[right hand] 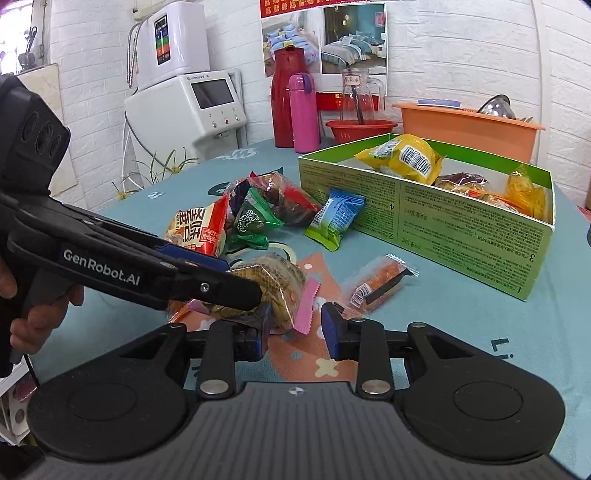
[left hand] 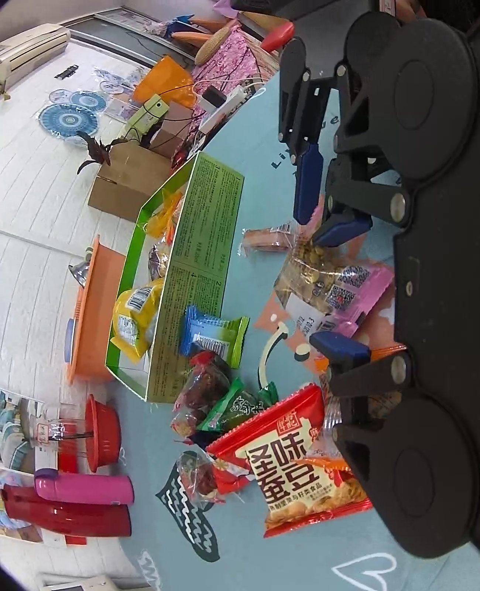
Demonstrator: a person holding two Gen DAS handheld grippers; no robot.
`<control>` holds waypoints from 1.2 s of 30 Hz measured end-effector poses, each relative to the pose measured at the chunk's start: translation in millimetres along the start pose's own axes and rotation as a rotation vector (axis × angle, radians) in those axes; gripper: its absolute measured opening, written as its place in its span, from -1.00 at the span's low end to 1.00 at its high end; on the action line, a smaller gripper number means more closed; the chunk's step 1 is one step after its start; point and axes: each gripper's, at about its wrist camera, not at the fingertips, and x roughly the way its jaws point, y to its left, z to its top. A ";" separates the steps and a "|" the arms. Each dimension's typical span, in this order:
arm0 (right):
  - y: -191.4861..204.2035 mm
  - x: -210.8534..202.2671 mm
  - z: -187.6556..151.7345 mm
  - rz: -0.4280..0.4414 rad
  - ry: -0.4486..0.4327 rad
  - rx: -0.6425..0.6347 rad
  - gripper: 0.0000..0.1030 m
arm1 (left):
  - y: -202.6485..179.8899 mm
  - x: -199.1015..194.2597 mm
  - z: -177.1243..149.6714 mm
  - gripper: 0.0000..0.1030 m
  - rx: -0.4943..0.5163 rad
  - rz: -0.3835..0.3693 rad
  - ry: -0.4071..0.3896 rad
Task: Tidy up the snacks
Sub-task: 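Close the left gripper on the clear nut bag and lift it, then carry the nut bag into the green box and release it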
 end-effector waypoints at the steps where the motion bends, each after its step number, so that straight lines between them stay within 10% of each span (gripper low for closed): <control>1: -0.4 2.0 0.2 -0.005 0.003 -0.003 0.03 | -2.1 2.0 -0.6 0.48 0.011 0.006 -0.005; 8: -2.3 8.1 -0.6 0.000 0.035 0.004 -0.43 | -6.9 14.3 -2.9 0.39 0.017 0.004 -0.033; 19: 4.0 -22.9 1.6 -0.023 -0.036 -0.025 -0.47 | -10.3 -5.3 -6.5 0.24 -0.026 -0.084 -0.062; 36: -46.0 -33.8 72.8 -0.190 -0.305 -0.052 -0.47 | -32.4 19.5 108.8 0.23 0.064 -0.158 -0.259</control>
